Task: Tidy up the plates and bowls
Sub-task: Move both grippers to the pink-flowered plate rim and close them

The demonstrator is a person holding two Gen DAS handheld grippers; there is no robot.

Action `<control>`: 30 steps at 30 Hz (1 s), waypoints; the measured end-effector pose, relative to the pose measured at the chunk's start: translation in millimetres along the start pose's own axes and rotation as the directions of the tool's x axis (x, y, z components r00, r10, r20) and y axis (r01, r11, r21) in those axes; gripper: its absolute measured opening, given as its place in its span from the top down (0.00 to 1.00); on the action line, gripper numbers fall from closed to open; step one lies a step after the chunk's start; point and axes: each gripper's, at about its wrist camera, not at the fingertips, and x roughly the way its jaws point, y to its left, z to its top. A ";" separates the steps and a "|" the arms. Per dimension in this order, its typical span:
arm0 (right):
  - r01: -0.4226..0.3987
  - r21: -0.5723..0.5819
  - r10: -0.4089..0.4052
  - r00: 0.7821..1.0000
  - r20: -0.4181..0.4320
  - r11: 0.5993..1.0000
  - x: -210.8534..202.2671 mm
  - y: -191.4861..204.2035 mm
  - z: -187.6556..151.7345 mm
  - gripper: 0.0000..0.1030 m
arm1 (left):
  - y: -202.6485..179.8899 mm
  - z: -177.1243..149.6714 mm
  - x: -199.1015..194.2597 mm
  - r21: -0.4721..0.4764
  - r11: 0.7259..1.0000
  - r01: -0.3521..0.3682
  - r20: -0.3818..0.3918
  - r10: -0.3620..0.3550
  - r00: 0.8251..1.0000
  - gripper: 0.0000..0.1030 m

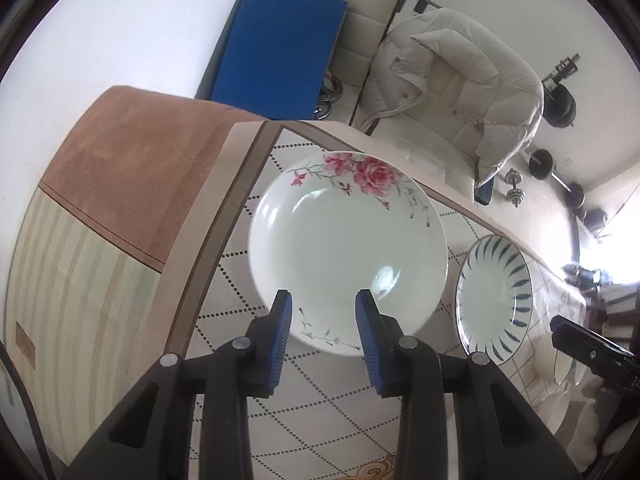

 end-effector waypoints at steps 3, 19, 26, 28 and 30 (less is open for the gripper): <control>-0.053 -0.014 0.052 0.997 -0.061 0.999 28.5 21.6 44.3 0.03 | 27.2 13.9 16.5 -0.066 0.998 0.023 -0.027 -0.025 0.999 0.71; -0.048 -0.073 0.020 0.941 -0.337 0.996 179.6 44.7 145.7 0.13 | 60.2 25.8 100.3 -0.158 0.983 0.089 -0.177 -0.117 0.977 0.71; -0.072 -0.035 0.053 0.921 -0.385 0.997 203.0 35.2 143.3 0.27 | 53.3 34.5 109.5 -0.146 0.984 0.104 -0.186 -0.130 0.974 0.71; -0.078 -0.048 0.054 0.923 -0.380 0.996 202.7 36.8 144.2 0.34 | 51.8 35.9 108.3 -0.142 0.984 0.105 -0.181 -0.131 0.975 0.71; -0.093 -0.046 0.067 0.916 -0.396 0.995 204.8 38.7 143.7 0.48 | 52.3 35.3 107.6 -0.150 0.984 0.099 -0.183 -0.126 0.975 0.71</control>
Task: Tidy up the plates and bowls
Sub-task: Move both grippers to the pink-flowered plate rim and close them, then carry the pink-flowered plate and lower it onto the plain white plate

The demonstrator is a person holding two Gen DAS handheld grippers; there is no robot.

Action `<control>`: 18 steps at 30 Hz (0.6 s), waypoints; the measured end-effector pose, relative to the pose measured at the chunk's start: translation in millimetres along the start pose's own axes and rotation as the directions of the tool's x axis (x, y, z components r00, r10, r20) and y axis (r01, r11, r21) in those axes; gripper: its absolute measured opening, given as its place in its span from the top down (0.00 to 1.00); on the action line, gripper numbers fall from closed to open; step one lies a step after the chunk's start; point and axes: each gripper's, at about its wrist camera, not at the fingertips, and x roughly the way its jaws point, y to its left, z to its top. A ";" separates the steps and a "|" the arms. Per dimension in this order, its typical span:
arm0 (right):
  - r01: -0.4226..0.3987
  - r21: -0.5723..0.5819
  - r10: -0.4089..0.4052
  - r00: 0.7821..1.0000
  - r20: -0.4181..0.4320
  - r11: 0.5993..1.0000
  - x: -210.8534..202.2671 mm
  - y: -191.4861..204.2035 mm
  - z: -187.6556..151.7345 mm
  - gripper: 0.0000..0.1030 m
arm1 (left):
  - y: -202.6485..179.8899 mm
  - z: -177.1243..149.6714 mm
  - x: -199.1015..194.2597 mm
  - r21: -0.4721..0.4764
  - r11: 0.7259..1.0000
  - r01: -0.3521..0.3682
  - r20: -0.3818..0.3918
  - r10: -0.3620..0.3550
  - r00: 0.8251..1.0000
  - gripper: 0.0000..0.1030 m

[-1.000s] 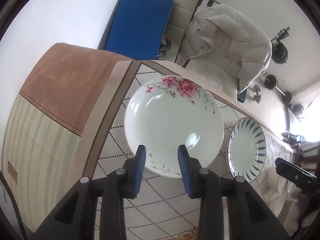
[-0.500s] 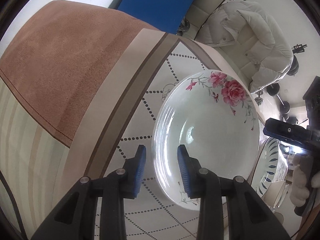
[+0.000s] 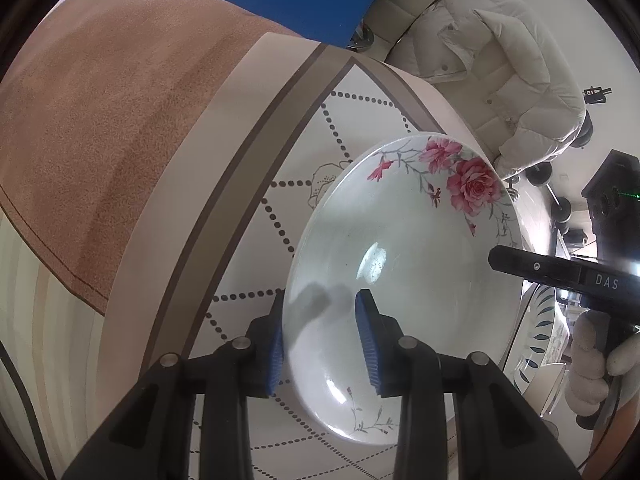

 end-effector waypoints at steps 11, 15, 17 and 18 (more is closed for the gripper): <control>0.069 -0.023 -0.068 0.997 0.042 0.997 0.0 -4.0 -9.8 0.82 | 17.4 -12.5 -9.9 -0.004 1.000 -0.005 0.053 0.006 0.999 0.83; 0.084 -0.030 -0.083 0.996 0.045 0.996 -0.5 -2.0 -18.2 0.82 | 16.7 -15.2 -17.5 0.014 1.000 -0.016 0.070 0.015 0.997 0.86; 0.084 -0.029 -0.083 0.996 0.042 0.996 -1.5 -2.6 -23.5 0.83 | 16.5 -18.0 -23.7 0.023 0.999 -0.022 0.077 0.020 0.997 0.87; 0.081 -0.027 -0.080 0.996 0.040 0.996 -2.5 -2.9 -26.4 0.83 | 13.8 -18.9 -26.5 0.030 0.999 -0.025 0.084 0.022 0.996 0.87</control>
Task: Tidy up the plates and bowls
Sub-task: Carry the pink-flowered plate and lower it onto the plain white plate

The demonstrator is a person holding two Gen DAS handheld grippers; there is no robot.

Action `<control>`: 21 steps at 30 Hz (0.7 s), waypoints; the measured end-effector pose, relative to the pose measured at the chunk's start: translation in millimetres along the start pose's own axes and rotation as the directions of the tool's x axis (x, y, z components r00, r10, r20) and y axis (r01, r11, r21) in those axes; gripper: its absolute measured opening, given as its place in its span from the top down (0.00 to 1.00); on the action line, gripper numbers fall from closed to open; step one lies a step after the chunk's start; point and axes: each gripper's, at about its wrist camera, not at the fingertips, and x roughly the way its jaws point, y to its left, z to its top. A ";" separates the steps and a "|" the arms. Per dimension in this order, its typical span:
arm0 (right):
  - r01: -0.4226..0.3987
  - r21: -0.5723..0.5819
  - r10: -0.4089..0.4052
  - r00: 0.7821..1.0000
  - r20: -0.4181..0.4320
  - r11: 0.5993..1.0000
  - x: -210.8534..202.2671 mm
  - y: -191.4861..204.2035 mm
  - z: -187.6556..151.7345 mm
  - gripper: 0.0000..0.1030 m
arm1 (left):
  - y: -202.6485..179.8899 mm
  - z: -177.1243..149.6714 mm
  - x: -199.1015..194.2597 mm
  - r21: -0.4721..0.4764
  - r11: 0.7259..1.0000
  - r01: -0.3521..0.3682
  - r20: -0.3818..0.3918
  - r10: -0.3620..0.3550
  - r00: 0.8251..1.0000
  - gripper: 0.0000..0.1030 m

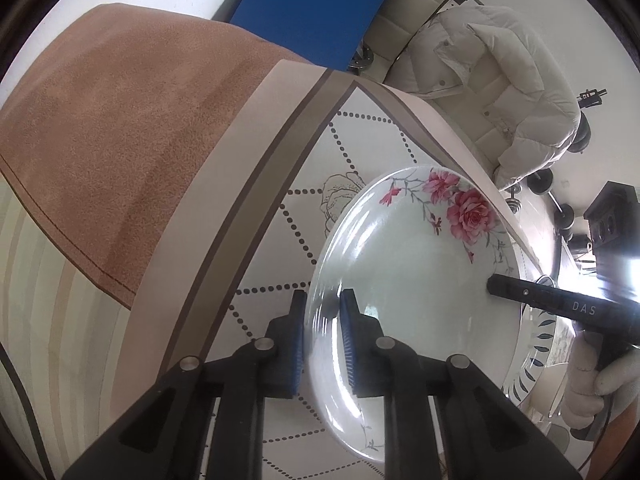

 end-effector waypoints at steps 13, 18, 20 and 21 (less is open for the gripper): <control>-0.060 0.022 0.059 0.997 0.054 0.998 -40.8 1.3 -42.5 0.85 | -40.2 -11.9 -39.8 0.083 0.997 -0.002 0.039 -0.001 0.999 0.87; -0.071 0.047 0.067 0.994 0.087 0.996 -66.1 -8.5 -71.3 0.85 | -66.1 -27.2 -50.6 0.132 0.991 0.011 0.033 -0.015 0.999 0.87; -0.077 0.065 0.070 0.992 0.101 0.995 -77.4 -15.6 -87.1 0.85 | -78.5 -35.4 -53.5 0.157 0.987 0.016 0.028 -0.020 0.999 0.87; -0.081 0.076 0.073 0.991 0.108 0.994 -82.9 -19.7 -95.8 0.85 | -85.2 -40.2 -54.4 0.170 0.985 0.018 0.024 -0.023 0.999 0.87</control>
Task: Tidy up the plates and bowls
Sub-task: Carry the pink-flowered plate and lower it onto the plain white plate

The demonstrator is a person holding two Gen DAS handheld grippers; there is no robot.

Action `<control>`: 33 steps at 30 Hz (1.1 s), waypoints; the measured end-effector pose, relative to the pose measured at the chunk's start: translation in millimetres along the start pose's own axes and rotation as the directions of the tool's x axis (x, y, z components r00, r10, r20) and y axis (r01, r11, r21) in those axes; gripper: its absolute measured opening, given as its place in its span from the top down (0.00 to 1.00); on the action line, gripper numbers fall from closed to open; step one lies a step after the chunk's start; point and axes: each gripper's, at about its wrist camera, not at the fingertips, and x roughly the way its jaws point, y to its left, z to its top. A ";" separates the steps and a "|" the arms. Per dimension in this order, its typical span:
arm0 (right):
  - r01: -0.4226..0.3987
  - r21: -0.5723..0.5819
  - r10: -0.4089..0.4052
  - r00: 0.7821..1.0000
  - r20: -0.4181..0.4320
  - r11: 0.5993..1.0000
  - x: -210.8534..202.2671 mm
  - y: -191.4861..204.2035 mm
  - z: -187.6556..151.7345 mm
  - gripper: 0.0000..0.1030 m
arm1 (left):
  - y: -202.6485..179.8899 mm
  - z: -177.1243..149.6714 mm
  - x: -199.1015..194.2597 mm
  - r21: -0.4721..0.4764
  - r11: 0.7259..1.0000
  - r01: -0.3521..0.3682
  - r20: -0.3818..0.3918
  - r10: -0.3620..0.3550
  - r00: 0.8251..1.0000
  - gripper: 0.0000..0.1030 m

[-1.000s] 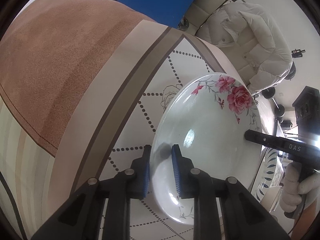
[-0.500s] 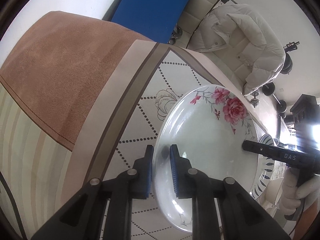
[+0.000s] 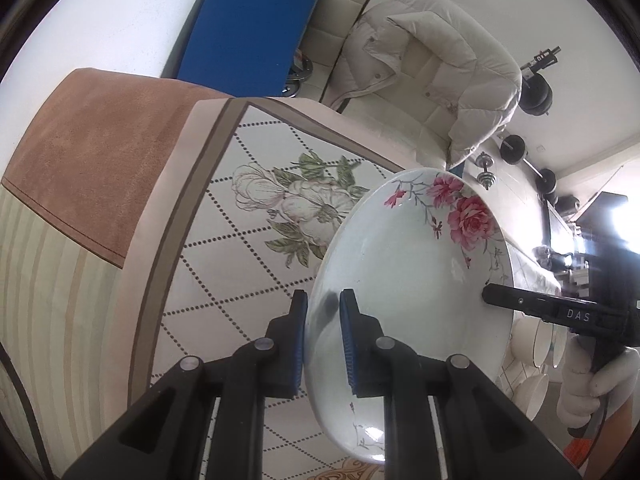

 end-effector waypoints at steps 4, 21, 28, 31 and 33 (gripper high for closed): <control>0.008 0.030 -0.009 1.000 0.023 1.000 -25.2 -18.0 -35.8 0.85 | -30.3 -14.5 -1.4 0.046 0.999 0.017 -0.018 -0.016 1.000 0.87; -0.001 0.201 -0.015 0.997 0.081 0.980 -92.3 -116.2 -184.2 0.85 | -145.4 -96.1 15.3 0.264 0.963 0.047 -0.118 -0.016 0.993 0.86; -0.002 0.263 -0.016 0.998 0.067 0.965 -84.3 -152.5 -227.3 0.85 | -158.7 -126.5 44.6 0.309 0.950 0.045 -0.177 0.011 0.984 0.86; -0.001 0.282 -0.015 0.998 0.055 0.959 -75.5 -164.5 -240.6 0.85 | -156.9 -137.1 57.9 0.311 0.949 0.047 -0.204 0.018 0.979 0.86; -0.001 0.295 -0.013 0.999 0.045 0.955 -65.9 -169.8 -246.5 0.85 | -155.3 -144.2 64.5 0.313 0.949 0.042 -0.219 0.029 0.975 0.85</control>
